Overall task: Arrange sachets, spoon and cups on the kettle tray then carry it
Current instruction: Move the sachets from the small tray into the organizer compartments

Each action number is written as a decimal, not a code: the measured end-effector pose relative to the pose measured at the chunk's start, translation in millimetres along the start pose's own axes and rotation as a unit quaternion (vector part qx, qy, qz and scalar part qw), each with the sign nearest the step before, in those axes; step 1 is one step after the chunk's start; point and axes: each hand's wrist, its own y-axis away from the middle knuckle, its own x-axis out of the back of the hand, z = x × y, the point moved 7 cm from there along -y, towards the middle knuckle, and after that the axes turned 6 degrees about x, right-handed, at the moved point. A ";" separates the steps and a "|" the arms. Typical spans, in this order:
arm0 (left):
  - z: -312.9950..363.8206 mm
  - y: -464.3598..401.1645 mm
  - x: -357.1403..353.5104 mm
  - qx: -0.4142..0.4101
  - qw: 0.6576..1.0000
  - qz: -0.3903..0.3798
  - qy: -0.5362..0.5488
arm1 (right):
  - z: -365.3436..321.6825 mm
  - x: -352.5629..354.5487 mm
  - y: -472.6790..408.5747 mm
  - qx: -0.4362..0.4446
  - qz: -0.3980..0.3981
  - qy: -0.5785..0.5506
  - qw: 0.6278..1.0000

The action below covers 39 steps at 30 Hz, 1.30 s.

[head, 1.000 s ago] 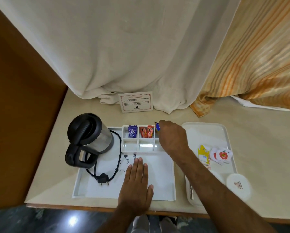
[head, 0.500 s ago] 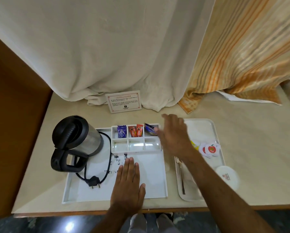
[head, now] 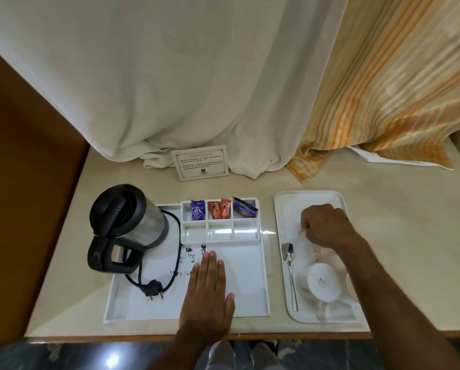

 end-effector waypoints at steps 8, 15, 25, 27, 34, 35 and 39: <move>3.4 0.1 4.0 -0.016 1.000 0.005 0.014 | -168.0 56.6 8.4 0.174 0.117 -0.239 0.948; 1.4 0.0 2.7 -0.011 1.000 -0.006 0.020 | -250.9 4.9 -21.0 0.209 0.058 -0.035 0.976; 1.5 -0.7 0.2 -0.024 0.999 0.021 0.010 | -42.5 67.0 30.4 0.020 0.286 -0.059 0.956; 4.0 -1.5 -2.4 -0.030 0.999 0.022 0.003 | 17.0 46.3 25.5 -0.050 0.124 0.069 0.989; 3.3 -1.0 4.3 -0.019 0.999 0.031 -0.021 | 71.0 -18.3 20.1 -0.079 -0.021 -0.022 0.996; 4.2 -0.9 5.9 -0.021 0.999 0.032 -0.022 | 71.4 -20.2 18.9 -0.081 -0.022 -0.054 0.995; 4.6 0.4 8.2 -0.019 0.999 0.023 -0.012 | 66.9 -23.4 13.9 -0.071 -0.058 -0.111 0.990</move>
